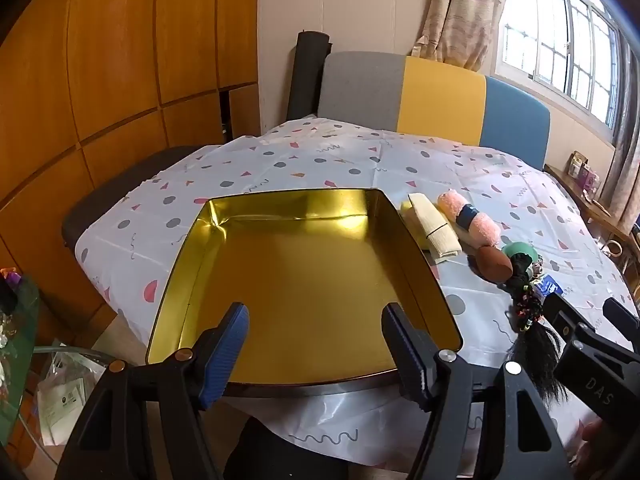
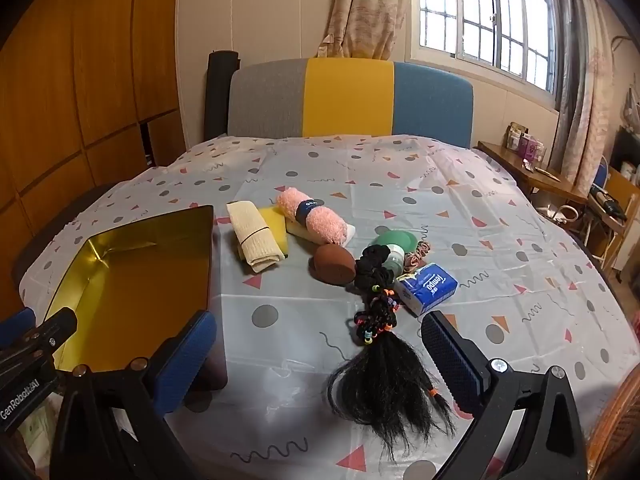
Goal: Organize soft objects
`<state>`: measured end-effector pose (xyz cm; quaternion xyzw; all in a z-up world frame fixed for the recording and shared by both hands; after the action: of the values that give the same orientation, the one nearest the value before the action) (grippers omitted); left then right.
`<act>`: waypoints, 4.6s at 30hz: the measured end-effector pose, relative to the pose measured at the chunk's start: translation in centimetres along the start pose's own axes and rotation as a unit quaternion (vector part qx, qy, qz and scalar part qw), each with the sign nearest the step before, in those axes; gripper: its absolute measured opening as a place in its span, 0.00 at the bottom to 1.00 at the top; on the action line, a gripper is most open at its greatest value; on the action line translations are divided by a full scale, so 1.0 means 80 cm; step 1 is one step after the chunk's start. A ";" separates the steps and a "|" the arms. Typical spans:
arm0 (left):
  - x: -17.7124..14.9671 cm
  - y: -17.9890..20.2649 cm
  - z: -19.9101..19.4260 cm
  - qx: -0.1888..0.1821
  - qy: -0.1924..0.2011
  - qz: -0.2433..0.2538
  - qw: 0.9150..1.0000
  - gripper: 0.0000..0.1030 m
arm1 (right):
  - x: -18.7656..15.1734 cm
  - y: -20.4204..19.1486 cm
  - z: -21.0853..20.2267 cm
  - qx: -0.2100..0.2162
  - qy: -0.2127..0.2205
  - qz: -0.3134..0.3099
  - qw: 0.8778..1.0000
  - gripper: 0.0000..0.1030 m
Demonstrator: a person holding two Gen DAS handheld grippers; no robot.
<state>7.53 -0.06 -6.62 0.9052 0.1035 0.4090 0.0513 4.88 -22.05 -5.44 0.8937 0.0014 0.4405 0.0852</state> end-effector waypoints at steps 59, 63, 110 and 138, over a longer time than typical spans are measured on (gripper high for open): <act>-0.004 -0.005 0.006 0.002 -0.010 0.000 1.000 0.68 | 0.002 -0.011 0.003 0.005 -0.002 -0.013 1.000 1.00; -0.006 -0.005 0.006 0.003 -0.012 0.000 1.000 0.68 | 0.002 -0.011 0.003 0.004 -0.001 -0.012 1.000 1.00; -0.057 0.223 0.030 -0.218 -0.163 0.149 0.951 0.81 | -0.058 0.274 0.028 -0.008 -0.044 0.233 0.971 1.00; -0.158 0.332 0.152 -0.176 -0.214 0.256 0.926 0.34 | -0.055 0.270 0.029 0.049 -0.010 0.264 0.963 1.00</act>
<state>12.40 -28.92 -19.19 0.9433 -0.2193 0.2159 0.1241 2.44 -43.99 -6.99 0.8698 -0.2137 0.4379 -0.0774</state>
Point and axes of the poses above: each gripper's, at about its wrist camera, not at the fingertips, and z roughly the way its jaws point, y to its right, x to its top, the point moved 10 cm from there along z, roughly the way its jaws point, and after that the axes turned 11 degrees about -z, right-handed, at the moved point
